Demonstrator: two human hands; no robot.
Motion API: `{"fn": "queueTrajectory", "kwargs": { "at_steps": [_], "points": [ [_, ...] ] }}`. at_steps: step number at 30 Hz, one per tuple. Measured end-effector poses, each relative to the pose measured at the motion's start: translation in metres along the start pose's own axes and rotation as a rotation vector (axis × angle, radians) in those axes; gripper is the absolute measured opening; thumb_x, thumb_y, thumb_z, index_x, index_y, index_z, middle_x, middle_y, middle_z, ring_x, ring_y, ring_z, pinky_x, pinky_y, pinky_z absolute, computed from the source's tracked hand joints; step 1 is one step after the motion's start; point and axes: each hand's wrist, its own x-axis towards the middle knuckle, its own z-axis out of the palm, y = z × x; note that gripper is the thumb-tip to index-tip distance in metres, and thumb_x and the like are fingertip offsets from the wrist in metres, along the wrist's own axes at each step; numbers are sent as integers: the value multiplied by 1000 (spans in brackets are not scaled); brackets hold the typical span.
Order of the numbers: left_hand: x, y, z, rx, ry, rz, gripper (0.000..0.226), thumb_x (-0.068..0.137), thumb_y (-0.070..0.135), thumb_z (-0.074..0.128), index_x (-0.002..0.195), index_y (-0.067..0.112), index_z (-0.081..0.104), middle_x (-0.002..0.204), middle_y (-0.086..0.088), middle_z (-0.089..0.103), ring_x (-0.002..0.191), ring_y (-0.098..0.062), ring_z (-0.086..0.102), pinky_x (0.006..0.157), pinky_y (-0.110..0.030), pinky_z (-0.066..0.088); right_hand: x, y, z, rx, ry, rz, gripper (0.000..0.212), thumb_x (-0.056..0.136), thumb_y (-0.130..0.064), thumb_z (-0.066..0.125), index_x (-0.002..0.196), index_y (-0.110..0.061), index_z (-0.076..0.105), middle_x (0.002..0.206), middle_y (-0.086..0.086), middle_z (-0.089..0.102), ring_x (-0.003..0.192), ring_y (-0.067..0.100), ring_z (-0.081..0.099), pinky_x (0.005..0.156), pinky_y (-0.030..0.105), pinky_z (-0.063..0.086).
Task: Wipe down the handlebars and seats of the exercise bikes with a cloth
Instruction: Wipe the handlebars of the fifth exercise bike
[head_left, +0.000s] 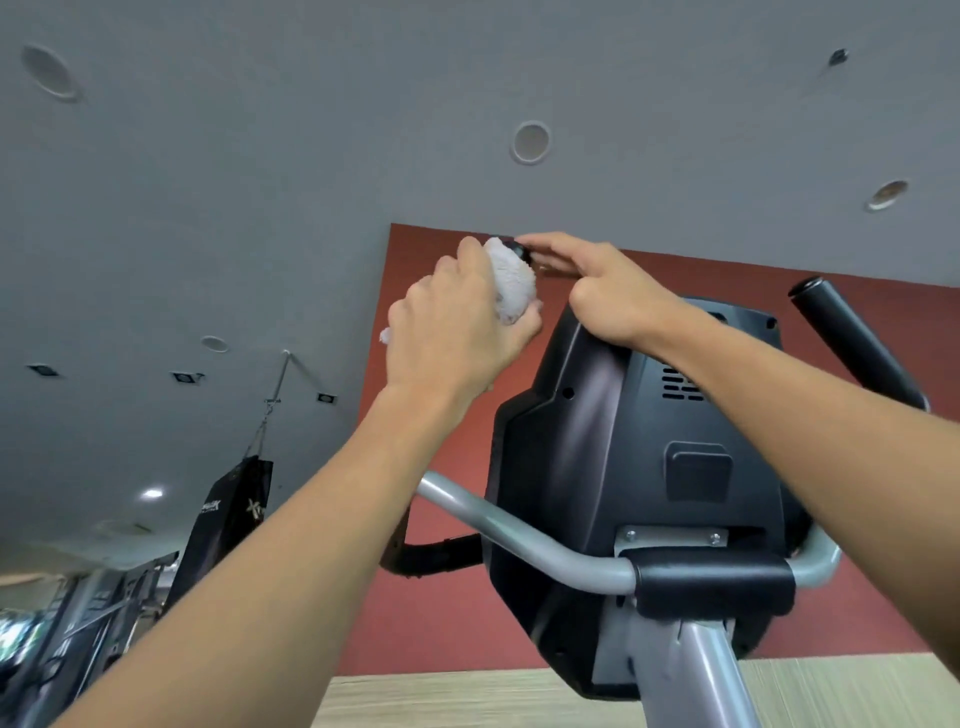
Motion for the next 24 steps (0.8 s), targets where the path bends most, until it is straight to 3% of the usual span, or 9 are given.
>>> {"fn": "queueTrajectory", "kwargs": {
  "at_steps": [2,7,11,13,15,19,22,24],
  "points": [
    [-26,-17,-5,-104,36,-40,68,84,68,62,128,18,51,110,-3,67,95,-36,66,68,-38,38,-4,-6,-1,-18,-21,-5,92,61,-3,27,147,-28,49,150,-8,54,136,13,53,114,52,40],
    [-80,-46,-2,-368,185,-79,75,82,66,65,138,17,52,115,5,67,101,-19,65,78,-33,49,-18,-25,5,-466,-28,-77,87,78,-1,41,161,-23,25,164,2,33,152,24,26,124,39,20],
    [-110,-61,12,-447,209,-81,74,85,57,72,133,5,52,111,-4,64,97,-18,61,79,-15,39,-22,-44,29,-587,-113,-293,85,75,-17,33,159,-22,32,168,-9,24,156,12,14,127,40,12],
    [-119,-64,15,-489,200,-96,73,84,52,76,134,4,51,113,-4,63,98,-15,60,82,-13,39,-19,-47,38,-571,-195,-292,67,90,-17,34,157,-22,37,166,-9,29,156,11,11,128,37,5],
    [-116,-60,11,-513,203,-124,69,83,52,75,131,7,54,110,-1,64,96,-14,61,78,-17,45,-18,-47,42,-492,-229,-240,51,106,-12,36,156,-21,38,165,-9,29,156,8,5,127,33,-3],
    [-95,-48,-4,-527,196,-174,60,81,58,71,120,15,60,99,5,65,84,-17,64,69,-39,55,-17,-51,44,-486,-248,-203,45,111,-16,33,156,-19,38,165,-9,29,156,7,0,126,31,-3],
    [-83,-53,-4,-547,182,-104,64,79,59,73,124,15,61,105,5,67,89,-17,66,70,-40,57,-18,-54,44,-458,-212,-192,42,111,-12,34,152,-19,43,161,-9,36,156,6,3,124,25,3],
    [-88,-62,2,-589,178,-53,67,79,59,73,128,15,59,107,7,66,91,-14,65,70,-39,58,-17,-56,45,-486,-189,-203,41,110,-12,36,150,-18,46,160,-8,39,156,7,6,125,28,4]
  ]
}}
